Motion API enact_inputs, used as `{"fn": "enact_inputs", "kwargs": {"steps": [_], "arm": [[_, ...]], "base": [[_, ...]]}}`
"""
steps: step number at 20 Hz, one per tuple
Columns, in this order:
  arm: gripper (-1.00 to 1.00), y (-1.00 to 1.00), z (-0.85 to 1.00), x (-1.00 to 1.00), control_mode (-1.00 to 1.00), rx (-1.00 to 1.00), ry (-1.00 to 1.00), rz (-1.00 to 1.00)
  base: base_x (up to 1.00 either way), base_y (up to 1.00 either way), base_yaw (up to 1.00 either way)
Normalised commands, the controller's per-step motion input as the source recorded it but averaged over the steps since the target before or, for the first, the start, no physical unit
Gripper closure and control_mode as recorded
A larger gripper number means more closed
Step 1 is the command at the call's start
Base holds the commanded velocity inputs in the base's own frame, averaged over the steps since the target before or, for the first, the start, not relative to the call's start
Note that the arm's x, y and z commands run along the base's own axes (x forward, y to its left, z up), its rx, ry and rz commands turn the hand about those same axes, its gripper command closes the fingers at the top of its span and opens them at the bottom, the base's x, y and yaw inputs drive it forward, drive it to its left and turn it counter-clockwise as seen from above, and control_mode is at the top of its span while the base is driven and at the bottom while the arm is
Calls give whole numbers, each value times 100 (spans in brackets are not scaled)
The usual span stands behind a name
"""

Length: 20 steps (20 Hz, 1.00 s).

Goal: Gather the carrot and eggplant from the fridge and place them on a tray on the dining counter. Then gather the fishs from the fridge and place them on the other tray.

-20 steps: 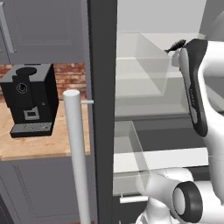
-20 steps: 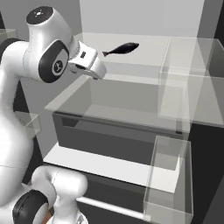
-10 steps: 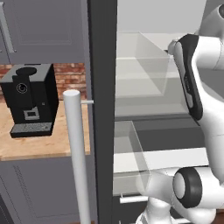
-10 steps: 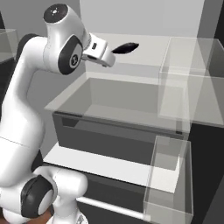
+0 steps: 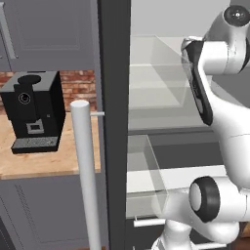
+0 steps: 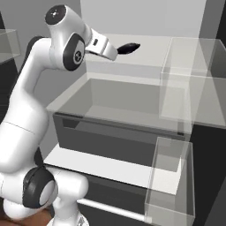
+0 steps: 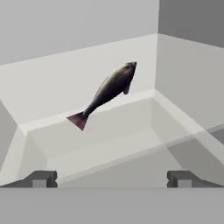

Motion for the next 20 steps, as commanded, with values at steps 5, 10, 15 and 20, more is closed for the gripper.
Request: {"fn": "enact_inputs", "kwargs": {"steps": [5, 10, 15, 20], "arm": [[-100, -5, 0, 49, -100, -1, 4, -12], [-100, -11, 0, 56, -100, 0, 9, -6], [-100, -13, 0, 53, -100, 0, 7, -4], [-100, -12, -4, 43, -100, 0, 4, -3]], "base": [[0, 0, 0], [0, 0, 0], [0, 0, 0], [0, 0, 0]]}}
